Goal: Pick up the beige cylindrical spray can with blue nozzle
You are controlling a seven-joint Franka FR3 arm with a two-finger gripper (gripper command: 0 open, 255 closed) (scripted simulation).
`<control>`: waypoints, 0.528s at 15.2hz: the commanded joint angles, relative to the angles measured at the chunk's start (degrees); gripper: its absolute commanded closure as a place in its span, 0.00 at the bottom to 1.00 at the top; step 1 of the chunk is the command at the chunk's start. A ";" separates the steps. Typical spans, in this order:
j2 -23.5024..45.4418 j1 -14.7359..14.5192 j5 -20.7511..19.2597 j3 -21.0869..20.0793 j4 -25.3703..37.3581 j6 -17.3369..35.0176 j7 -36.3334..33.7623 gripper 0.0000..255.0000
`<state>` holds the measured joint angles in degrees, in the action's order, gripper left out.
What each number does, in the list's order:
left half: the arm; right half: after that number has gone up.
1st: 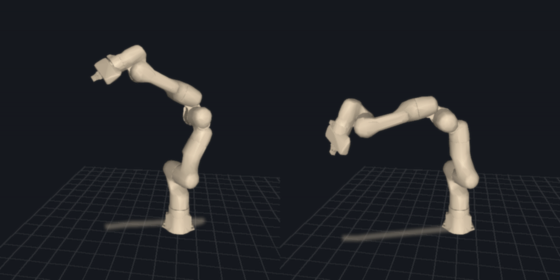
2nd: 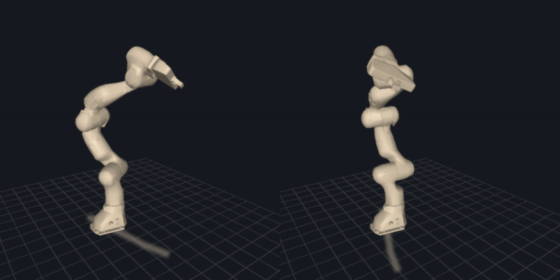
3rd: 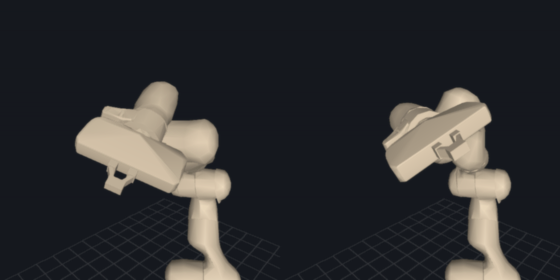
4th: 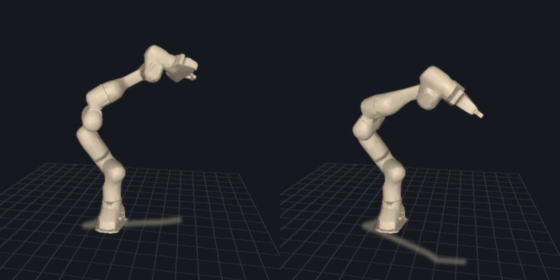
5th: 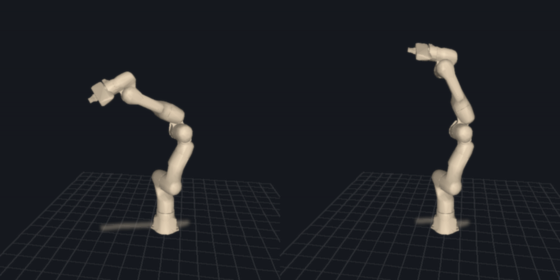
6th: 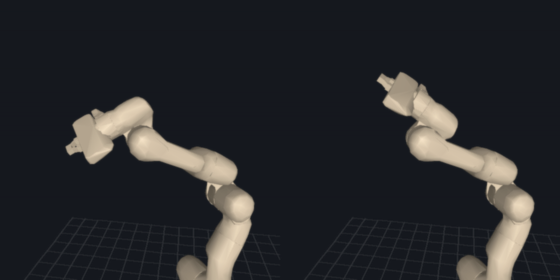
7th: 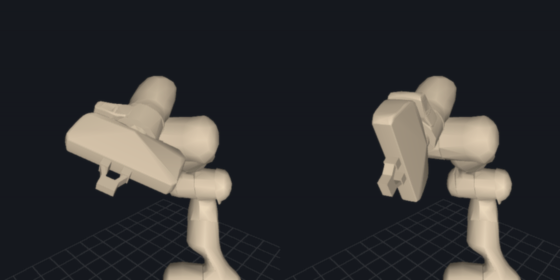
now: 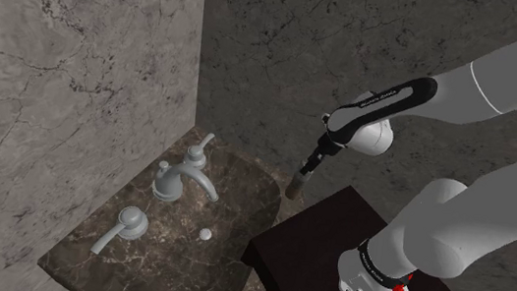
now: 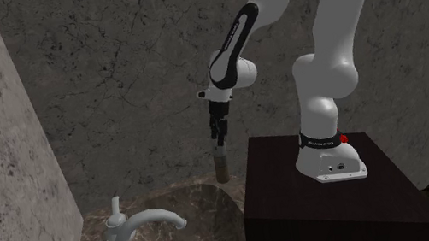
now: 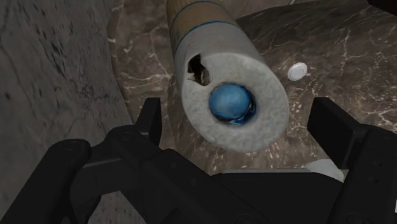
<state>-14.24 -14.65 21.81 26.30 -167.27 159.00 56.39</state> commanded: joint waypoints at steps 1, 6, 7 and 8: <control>2.44 -2.86 4.08 1.92 0.34 1.91 3.29 0.00; 3.36 -3.86 5.67 2.57 0.67 2.34 4.58 1.00; 3.30 -3.79 5.57 2.54 0.65 2.31 4.50 1.00; 3.16 -3.65 5.33 2.43 0.59 2.26 4.30 1.00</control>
<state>-11.10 -18.33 27.19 28.76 -166.59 161.31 60.74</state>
